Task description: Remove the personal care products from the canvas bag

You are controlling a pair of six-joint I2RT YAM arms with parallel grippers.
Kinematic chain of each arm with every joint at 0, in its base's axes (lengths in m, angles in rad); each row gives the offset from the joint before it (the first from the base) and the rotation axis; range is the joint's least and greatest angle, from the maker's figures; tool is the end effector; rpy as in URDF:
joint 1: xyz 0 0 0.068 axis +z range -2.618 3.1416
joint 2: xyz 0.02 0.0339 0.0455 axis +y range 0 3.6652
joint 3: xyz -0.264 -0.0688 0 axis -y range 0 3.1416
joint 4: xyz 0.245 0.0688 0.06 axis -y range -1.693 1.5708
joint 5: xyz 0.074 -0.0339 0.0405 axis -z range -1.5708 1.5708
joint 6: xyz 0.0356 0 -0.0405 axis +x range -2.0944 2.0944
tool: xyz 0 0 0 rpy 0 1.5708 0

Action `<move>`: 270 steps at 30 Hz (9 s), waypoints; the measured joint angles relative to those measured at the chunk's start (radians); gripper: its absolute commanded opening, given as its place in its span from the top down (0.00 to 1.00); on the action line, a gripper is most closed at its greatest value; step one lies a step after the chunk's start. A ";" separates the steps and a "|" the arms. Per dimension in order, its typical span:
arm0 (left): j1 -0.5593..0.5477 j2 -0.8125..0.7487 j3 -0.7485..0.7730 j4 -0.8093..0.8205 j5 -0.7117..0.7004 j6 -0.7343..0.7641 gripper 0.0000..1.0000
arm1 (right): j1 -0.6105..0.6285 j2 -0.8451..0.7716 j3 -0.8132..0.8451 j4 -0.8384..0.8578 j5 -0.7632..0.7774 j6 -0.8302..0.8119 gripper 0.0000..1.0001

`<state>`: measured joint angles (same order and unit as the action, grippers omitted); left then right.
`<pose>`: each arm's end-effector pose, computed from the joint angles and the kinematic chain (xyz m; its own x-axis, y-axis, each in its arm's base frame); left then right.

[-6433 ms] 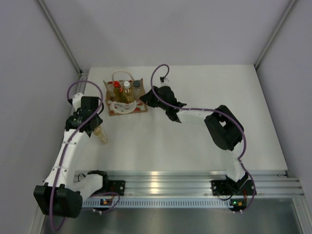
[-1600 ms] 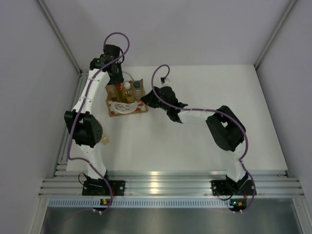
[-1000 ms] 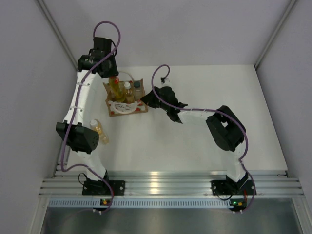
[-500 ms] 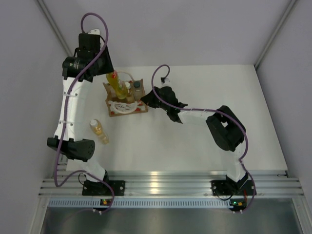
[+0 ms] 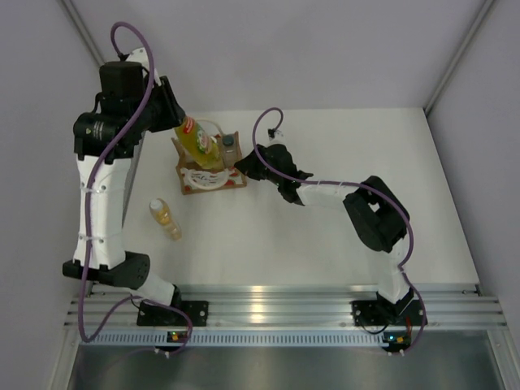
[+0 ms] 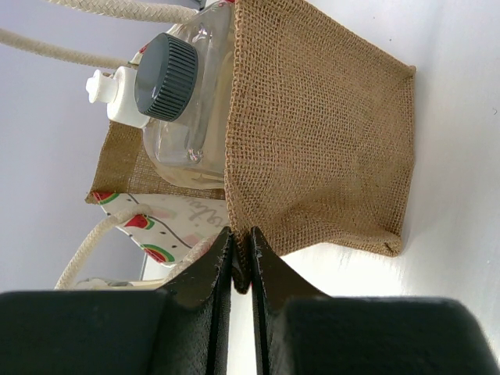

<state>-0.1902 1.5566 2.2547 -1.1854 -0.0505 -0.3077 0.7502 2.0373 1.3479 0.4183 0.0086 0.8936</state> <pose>0.2578 -0.0478 0.5296 -0.4821 -0.2152 -0.8493 -0.0011 0.9695 -0.2451 0.3452 0.3213 0.2104 -0.6494 0.4601 -0.6055 -0.2707 0.6042 0.7494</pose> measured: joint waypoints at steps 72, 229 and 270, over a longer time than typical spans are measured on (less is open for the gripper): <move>-0.179 -0.352 -1.141 0.393 -0.575 -0.282 1.00 | -0.001 0.000 0.001 -0.003 -0.014 0.000 1.00; -0.126 0.351 0.012 0.049 -0.215 0.039 1.00 | -0.014 -0.024 -0.039 0.012 -0.063 0.046 1.00; -0.270 -0.213 -0.459 -0.034 -0.076 0.040 1.00 | -0.014 -0.024 -0.037 0.008 -0.064 0.046 1.00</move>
<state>-0.4606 1.3434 1.7954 -1.2194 -0.1268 -0.2672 0.7364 2.0132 1.3109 0.4263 -0.0551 0.9394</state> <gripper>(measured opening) 0.404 0.095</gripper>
